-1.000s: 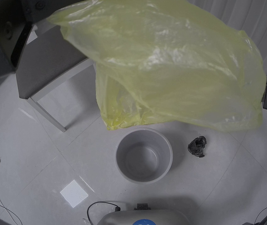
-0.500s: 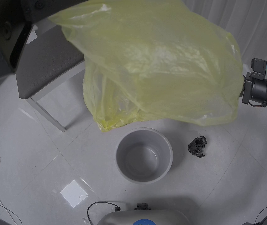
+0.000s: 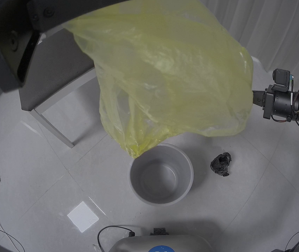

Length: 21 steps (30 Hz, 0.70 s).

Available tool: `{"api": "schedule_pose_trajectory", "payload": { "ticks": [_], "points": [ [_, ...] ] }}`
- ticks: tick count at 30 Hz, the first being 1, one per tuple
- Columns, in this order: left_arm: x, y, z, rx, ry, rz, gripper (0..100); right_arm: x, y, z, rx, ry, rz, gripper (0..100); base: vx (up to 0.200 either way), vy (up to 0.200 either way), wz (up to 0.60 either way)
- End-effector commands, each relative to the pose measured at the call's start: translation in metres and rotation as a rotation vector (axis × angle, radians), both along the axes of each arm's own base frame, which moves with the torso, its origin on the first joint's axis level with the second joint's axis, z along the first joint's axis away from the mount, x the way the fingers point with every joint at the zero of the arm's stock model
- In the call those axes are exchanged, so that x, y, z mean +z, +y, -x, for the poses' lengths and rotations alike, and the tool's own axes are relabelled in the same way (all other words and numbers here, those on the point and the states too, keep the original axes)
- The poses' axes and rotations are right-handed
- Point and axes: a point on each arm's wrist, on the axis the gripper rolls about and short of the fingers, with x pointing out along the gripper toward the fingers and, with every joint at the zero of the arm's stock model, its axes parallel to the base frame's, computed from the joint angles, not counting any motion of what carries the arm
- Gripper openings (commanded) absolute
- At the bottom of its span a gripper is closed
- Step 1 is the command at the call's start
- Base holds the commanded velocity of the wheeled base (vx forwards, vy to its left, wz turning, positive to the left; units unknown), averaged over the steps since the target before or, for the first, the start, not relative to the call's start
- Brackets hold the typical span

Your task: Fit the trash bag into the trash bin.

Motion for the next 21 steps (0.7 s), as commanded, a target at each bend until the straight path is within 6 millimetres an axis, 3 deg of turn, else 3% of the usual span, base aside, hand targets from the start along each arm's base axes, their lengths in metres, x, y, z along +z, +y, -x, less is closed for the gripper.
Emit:
{"api": "schedule_pose_trajectory", "payload": {
  "ticks": [1, 9, 15, 21],
  "points": [
    [-0.010, 0.002, -0.020, 0.075, 0.065, 0.019, 0, 0.012, -0.004, 0.017, -0.003, -0.037, -0.009, 0, 0.000, 0.000, 0.00],
    [-0.032, 0.008, -0.029, 0.227, 0.288, 0.158, 0, 0.013, -0.009, 0.044, -0.003, -0.026, -0.007, 0, 0.000, 0.000, 0.00],
    [-0.090, 0.010, -0.032, 0.393, 0.470, 0.137, 0, -0.020, -0.010, 0.046, -0.043, 0.142, 0.030, 0, 0.000, 0.000, 0.00],
    [-0.126, 0.011, -0.031, 0.496, 0.593, 0.165, 0, -0.054, -0.009, 0.041, -0.049, 0.271, 0.060, 0, 0.000, 0.000, 0.00]
  ]
}}
